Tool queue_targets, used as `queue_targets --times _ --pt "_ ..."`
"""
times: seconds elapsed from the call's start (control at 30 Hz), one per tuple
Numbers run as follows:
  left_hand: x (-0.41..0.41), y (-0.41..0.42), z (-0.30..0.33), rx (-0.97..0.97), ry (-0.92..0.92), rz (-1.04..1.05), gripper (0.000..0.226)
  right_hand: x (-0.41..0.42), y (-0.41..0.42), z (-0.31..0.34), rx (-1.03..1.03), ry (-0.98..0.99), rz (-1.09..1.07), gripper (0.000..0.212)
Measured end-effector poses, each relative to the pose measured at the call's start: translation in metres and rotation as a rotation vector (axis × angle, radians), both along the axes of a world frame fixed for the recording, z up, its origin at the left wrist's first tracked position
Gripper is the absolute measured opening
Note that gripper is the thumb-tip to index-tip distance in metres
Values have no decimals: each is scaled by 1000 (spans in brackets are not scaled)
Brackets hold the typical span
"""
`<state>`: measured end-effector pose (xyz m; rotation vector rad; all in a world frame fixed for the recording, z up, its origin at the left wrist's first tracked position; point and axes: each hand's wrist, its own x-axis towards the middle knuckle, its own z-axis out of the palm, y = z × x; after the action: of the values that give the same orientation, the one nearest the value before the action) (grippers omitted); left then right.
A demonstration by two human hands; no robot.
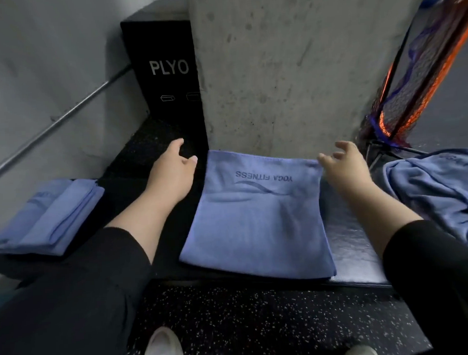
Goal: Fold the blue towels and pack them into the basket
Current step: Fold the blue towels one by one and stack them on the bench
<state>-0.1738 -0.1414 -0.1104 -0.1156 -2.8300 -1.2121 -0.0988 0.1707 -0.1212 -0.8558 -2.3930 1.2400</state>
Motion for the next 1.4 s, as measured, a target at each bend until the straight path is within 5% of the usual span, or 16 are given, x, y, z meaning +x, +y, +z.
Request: queue_targets --times 0.13,0.23,0.4,0.57,0.67,0.73,0.9,1.03,1.23,1.4 --pt "14 -4 -42 -348 -81 -349 34 10 -28 -12 273 -80 234 25" --pt "20 -9 -62 -569 -174 -569 36 26 -54 -17 338 -250 447 24" --pt "27 -11 -63 -707 -146 -568 53 61 -75 -63 555 -512 728 59" --pt "41 -13 -73 -804 -125 -606 67 78 -55 -94 736 -454 767 101" --pt "49 -22 -77 -819 -131 -620 69 82 -41 -98 756 -405 764 107" --pt "53 -31 -80 -817 -103 -612 69 85 -40 -96 742 -352 751 99" --pt "69 -36 -79 -737 199 -711 53 95 -46 -77 771 -32 870 38" --pt "89 -21 -77 -718 200 -877 40 112 -51 -78 790 -50 1047 32" --pt "105 9 -68 -719 219 -907 43 113 -66 -80 907 -57 942 22" --pt "109 32 -67 -697 158 -780 35 102 -76 -67 583 -130 698 14"
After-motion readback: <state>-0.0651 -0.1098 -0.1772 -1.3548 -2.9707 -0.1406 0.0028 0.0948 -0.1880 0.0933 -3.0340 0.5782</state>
